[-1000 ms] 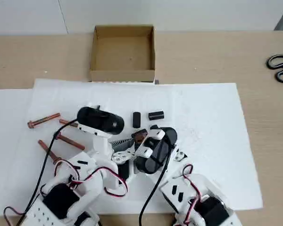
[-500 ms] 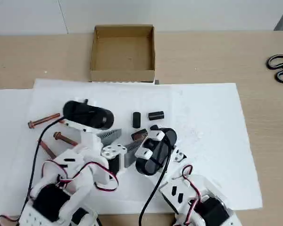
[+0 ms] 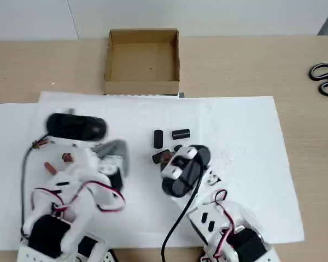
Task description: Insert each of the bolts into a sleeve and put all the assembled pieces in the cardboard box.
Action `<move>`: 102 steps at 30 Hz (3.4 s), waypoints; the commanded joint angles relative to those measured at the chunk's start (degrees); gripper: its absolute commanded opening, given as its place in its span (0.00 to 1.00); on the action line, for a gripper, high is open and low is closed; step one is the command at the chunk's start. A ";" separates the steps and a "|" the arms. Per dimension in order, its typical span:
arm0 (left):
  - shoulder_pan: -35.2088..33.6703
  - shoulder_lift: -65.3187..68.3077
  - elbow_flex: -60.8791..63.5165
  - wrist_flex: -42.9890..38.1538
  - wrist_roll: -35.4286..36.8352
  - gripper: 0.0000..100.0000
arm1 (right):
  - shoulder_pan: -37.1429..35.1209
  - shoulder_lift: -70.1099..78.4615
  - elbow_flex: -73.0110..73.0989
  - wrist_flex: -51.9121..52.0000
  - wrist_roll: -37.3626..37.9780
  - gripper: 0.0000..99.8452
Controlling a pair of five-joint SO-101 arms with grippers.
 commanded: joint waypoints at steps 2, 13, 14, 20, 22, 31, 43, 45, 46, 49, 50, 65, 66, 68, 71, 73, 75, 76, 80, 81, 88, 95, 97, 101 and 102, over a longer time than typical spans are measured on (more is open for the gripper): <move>-15.56 -0.26 -0.31 -0.26 -6.07 0.01 | 6.99 -0.13 -3.96 1.10 0.09 0.00; -32.62 -0.53 23.16 -13.80 -20.04 0.01 | 20.97 -0.48 -3.96 10.95 -9.49 0.00; -32.53 -0.53 24.92 -15.47 -20.13 0.01 | 21.67 -0.22 -3.96 10.95 -9.93 0.00; -31.74 -0.53 31.52 -20.48 -20.13 0.01 | 22.20 0.04 -4.48 7.43 -11.60 0.00; -31.74 -0.53 32.22 -20.31 -20.04 0.01 | 21.93 0.57 -5.54 2.77 -11.69 0.00; -31.74 -0.53 35.91 -20.57 -19.78 0.01 | 21.32 26.07 -18.73 -9.01 -13.89 0.00; -31.74 -0.53 35.82 -20.57 -19.78 0.01 | 21.23 65.71 -41.41 -24.40 -13.54 0.00; -31.74 -0.53 35.82 -20.57 -19.78 0.01 | 21.23 71.60 -45.98 -25.71 -13.54 0.00; -31.74 -0.53 35.82 -20.57 -19.78 0.01 | 21.23 74.59 -48.53 -26.07 -13.54 0.00; -31.74 -0.53 35.82 -20.57 -19.78 0.01 | 21.23 83.30 -56.88 -26.68 -13.54 0.00; -31.74 -0.53 35.82 -20.57 -19.78 0.01 | 21.23 86.02 -59.78 -26.68 -13.54 0.00; -20.13 -0.53 35.82 -20.57 -20.04 0.01 | 18.77 125.23 -103.03 -26.68 -13.54 0.00; -20.13 -0.53 35.82 -20.57 -20.04 0.01 | 18.15 127.69 -105.85 -26.68 -13.54 0.00; -20.13 -0.53 35.82 -20.57 -20.04 0.01 | 17.27 132.35 -110.77 -26.68 -12.84 0.00; -20.13 -0.53 35.82 -20.57 -20.04 0.01 | 16.04 138.51 -116.75 -26.59 -8.35 0.00; -20.22 -0.53 35.82 -20.57 -20.04 0.01 | 15.87 141.93 -119.38 -26.24 -6.07 0.01; -20.22 -0.53 35.82 -20.57 -20.04 0.01 | 15.78 144.57 -120.70 -26.15 -4.75 0.01; -20.22 -0.53 35.82 -20.57 -20.04 0.01 | 15.78 145.36 -120.97 -26.07 -4.13 0.01; -20.22 -0.53 35.82 -20.57 -20.04 0.01 | 15.69 146.07 -121.05 -21.41 -2.37 0.05; -20.22 -0.53 35.82 -20.57 -20.04 0.01 | 15.69 146.15 -121.05 -19.74 -2.73 0.09; -20.22 -0.53 35.82 -20.57 -20.04 0.01 | 16.04 145.36 -121.76 -11.56 -2.55 0.23; -20.22 -0.53 35.82 -20.57 -19.96 0.01 | 15.60 137.54 -124.57 0.66 -2.81 0.23; -20.22 -0.53 35.82 -20.57 -19.87 0.01 | 15.60 134.99 -124.66 5.76 -2.81 0.23; -20.22 -0.53 35.82 -20.57 -19.78 0.01 | 15.60 130.77 -124.66 16.13 -2.90 0.23; -20.22 -0.53 35.82 -20.57 -19.78 0.01 | 15.60 129.89 -124.66 19.03 -2.90 0.23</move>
